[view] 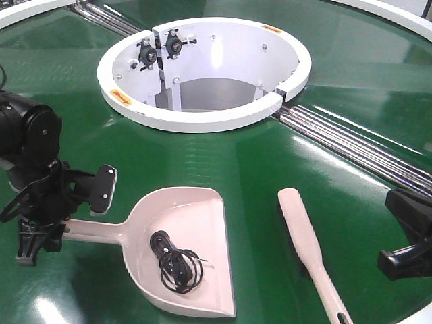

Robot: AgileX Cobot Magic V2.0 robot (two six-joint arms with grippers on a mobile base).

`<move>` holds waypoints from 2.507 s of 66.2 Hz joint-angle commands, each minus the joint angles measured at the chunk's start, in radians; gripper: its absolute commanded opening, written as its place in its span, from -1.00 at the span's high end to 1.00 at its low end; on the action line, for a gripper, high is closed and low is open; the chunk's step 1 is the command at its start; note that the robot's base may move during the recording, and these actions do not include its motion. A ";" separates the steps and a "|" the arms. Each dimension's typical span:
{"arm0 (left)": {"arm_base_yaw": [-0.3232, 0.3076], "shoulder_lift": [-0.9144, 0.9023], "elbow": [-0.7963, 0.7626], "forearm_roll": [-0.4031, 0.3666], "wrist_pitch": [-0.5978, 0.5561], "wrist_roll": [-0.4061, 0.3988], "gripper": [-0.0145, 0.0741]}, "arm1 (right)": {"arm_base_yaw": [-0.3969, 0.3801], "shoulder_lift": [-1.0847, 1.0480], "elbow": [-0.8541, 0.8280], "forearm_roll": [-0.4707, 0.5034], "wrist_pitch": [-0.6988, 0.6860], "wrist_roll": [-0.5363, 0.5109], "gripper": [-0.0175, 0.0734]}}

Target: Clean and inspect green conveyor with broom and dustpan

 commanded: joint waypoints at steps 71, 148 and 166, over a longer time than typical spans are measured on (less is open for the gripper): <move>-0.009 -0.346 -0.190 0.034 0.001 -0.372 -0.10 | -0.001 -0.003 -0.027 -0.002 -0.039 -0.001 0.64; -0.009 -1.156 0.812 -0.349 -1.208 -0.861 0.73 | -0.001 -0.080 0.127 0.031 -0.263 0.033 0.63; -0.009 -1.156 0.814 -0.349 -1.194 -0.861 0.73 | -0.001 -0.080 0.127 0.031 -0.263 0.033 0.63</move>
